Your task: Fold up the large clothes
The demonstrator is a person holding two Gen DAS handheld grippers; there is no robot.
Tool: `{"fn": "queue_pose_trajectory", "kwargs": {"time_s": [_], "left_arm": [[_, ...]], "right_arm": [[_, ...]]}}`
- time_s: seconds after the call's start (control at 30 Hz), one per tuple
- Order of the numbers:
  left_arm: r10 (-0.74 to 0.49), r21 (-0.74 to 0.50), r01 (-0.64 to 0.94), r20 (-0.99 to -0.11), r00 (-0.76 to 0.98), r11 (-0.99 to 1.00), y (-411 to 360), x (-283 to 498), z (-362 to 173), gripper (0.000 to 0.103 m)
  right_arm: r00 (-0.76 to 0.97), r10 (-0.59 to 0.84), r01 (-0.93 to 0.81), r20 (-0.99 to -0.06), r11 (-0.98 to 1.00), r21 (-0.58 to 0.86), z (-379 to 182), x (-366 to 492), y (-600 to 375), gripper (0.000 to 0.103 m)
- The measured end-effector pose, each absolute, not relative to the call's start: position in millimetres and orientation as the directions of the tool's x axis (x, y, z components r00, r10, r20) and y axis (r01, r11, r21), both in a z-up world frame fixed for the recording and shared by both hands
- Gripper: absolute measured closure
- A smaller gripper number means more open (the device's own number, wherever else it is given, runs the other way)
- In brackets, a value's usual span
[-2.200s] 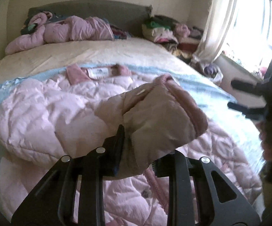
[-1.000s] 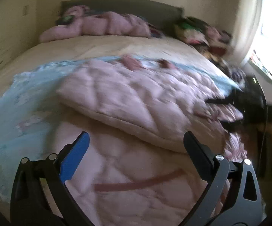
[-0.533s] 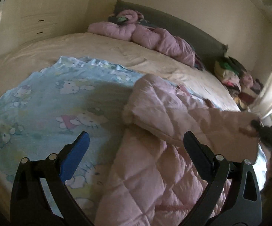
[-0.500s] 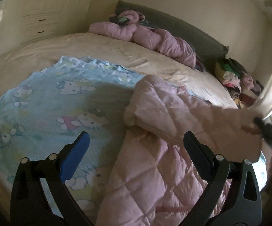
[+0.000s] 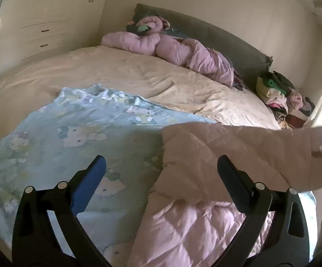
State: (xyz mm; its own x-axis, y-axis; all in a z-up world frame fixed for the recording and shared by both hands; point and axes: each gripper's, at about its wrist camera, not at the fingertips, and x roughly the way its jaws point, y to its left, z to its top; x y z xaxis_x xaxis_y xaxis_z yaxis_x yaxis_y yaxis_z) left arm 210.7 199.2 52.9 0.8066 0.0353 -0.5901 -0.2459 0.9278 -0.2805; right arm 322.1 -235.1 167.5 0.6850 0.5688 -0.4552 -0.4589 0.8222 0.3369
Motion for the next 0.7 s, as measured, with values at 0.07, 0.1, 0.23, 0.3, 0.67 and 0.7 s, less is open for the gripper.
{"fn": "queue_pose_trajectory", "kwargs": {"time_s": [0.07,0.1,0.23,0.3,0.67,0.7], "left_arm": [[0.007,-0.287,-0.224,-0.600,0.800,0.931,193.0,227.8,50.4,0.010],[-0.005,-0.289,-0.213,-0.604,0.797,0.933,190.2,234.3,47.7,0.010],[-0.058,-0.293,-0.168,-0.630,0.774,0.941,170.4,262.3,34.1,0.010],[-0.081,-0.304,-0.146,-0.624,0.777,0.941,163.2,270.0,27.8,0.010],[-0.153,-0.310,-0.090,-0.677,0.720,0.946,141.4,305.3,-7.6,0.017],[-0.159,-0.309,-0.085,-0.685,0.711,0.947,139.5,307.9,-11.7,0.019]], "right_arm": [[0.694,0.550,-0.432,-0.465,0.835,0.342,157.9,326.5,-243.8,0.091],[0.696,0.539,-0.415,-0.474,0.841,0.347,152.3,330.1,-247.8,0.091],[0.712,0.488,-0.370,-0.505,0.872,0.322,134.6,336.1,-254.6,0.091],[0.721,0.463,-0.351,-0.515,0.886,0.304,129.2,337.7,-257.7,0.091],[0.747,0.364,-0.297,-0.556,0.931,0.211,98.0,344.4,-259.4,0.091],[0.745,0.361,-0.292,-0.562,0.933,0.212,93.9,346.0,-260.2,0.091]]}}
